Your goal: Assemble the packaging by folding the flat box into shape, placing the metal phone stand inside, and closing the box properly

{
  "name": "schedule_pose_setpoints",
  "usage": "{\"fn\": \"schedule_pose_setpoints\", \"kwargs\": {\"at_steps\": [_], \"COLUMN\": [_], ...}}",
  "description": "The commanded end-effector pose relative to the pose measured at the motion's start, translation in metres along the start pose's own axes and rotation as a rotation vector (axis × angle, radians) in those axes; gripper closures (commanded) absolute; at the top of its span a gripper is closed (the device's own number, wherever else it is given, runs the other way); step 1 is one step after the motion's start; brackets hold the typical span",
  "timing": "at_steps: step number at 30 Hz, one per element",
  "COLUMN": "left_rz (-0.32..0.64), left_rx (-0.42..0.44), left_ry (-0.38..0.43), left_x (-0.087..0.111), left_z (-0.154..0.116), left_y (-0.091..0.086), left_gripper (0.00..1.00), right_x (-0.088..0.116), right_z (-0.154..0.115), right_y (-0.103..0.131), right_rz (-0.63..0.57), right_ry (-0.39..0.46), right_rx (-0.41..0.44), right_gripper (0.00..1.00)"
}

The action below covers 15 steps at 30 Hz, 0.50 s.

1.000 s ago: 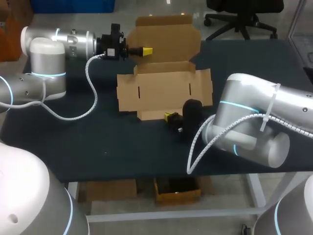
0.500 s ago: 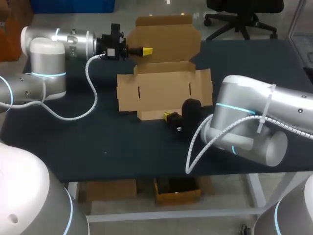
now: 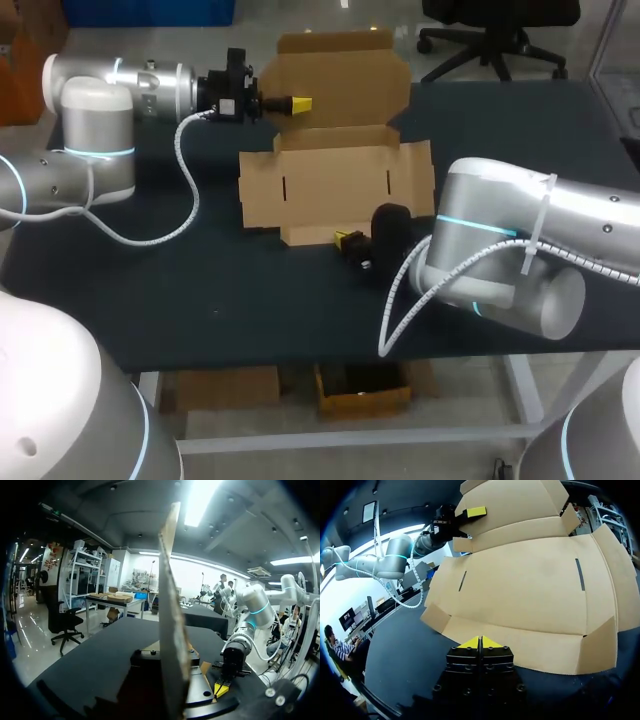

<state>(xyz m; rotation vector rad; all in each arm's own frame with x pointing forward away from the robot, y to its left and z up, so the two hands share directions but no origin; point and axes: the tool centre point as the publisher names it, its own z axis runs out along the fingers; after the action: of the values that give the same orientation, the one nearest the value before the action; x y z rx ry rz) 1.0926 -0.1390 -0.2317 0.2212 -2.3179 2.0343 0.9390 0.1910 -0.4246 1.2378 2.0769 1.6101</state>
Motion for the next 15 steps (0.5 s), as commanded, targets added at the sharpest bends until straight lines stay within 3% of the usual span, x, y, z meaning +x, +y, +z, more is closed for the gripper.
{"fn": "schedule_pose_setpoints", "kwargs": {"at_steps": [1, 15], "left_rz": [0.001, 0.001], "left_rx": [0.001, 0.001], "left_ry": [0.001, 0.001], "left_x": [0.0010, 0.0010], "left_z": [-0.0007, -0.0007], "left_y": [0.0006, 0.0006], "left_gripper": [1.00, 1.00], "right_x": [0.0010, -0.0009], "right_z": [0.0038, 0.0046], "right_y": [-0.0007, -0.0039], "right_rz": [0.001, 0.013], "right_ry": [-0.011, -0.011], "right_rx": [-0.002, 0.002], "right_gripper": [1.00, 1.00]}}
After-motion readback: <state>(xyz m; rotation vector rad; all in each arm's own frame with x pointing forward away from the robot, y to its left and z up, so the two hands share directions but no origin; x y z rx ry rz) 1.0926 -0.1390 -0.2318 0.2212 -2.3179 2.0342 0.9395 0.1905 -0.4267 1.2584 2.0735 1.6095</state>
